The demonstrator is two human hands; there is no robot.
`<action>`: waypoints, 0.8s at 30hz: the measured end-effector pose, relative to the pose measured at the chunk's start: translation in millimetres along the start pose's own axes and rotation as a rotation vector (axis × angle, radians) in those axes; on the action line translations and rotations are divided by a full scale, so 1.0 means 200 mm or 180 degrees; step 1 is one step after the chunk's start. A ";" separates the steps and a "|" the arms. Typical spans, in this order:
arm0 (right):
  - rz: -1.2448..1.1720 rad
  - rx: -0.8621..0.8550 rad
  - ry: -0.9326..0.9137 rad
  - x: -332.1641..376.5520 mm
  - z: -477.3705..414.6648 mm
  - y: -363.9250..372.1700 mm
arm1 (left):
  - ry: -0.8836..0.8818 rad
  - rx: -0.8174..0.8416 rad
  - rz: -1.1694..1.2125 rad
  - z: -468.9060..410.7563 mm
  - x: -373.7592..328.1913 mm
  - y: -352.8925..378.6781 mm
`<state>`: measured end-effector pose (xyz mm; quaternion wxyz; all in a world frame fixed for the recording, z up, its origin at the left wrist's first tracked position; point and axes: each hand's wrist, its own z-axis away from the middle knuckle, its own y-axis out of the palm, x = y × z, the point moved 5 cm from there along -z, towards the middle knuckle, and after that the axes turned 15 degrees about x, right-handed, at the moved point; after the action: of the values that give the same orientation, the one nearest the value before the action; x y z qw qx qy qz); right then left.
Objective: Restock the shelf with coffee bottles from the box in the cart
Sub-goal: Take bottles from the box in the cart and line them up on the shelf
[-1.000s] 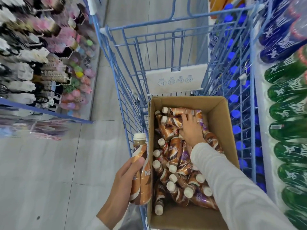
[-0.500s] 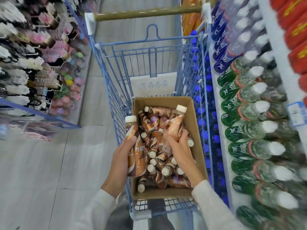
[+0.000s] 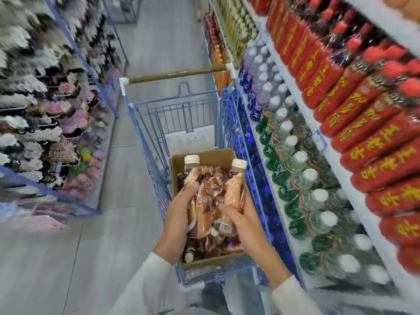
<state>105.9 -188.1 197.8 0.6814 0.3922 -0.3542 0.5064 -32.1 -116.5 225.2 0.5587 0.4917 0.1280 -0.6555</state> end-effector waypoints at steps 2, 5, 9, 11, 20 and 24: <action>0.0057 -0.0156 -0.0106 0.02 0.13 0.03 | 0.0017 0.0220 -0.0110 0.07 -0.01 0.02; 0.0143 -0.0427 -0.0284 0.04 0.33 0.08 | 0.0020 0.0525 -0.0216 0.17 -0.01 0.05; 0.0032 -0.0815 -0.0426 0.03 0.59 0.11 | 0.0009 0.0931 -0.0342 0.32 0.03 0.15; -0.0020 -0.0992 -0.0442 0.01 0.73 0.10 | -0.0018 0.1209 -0.0424 0.38 0.06 0.22; -0.0214 -0.1828 -0.0679 -0.01 1.25 0.00 | -0.0474 0.1835 -0.0542 0.59 0.22 0.57; -0.0376 -0.2220 -0.0863 -0.04 1.49 -0.07 | -0.0550 0.2242 -0.0706 0.68 0.30 0.82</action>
<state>92.6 -460.6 319.5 0.7490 0.2198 -0.5691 0.2586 46.5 -307.2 305.6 0.2898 0.5798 -0.1003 -0.7549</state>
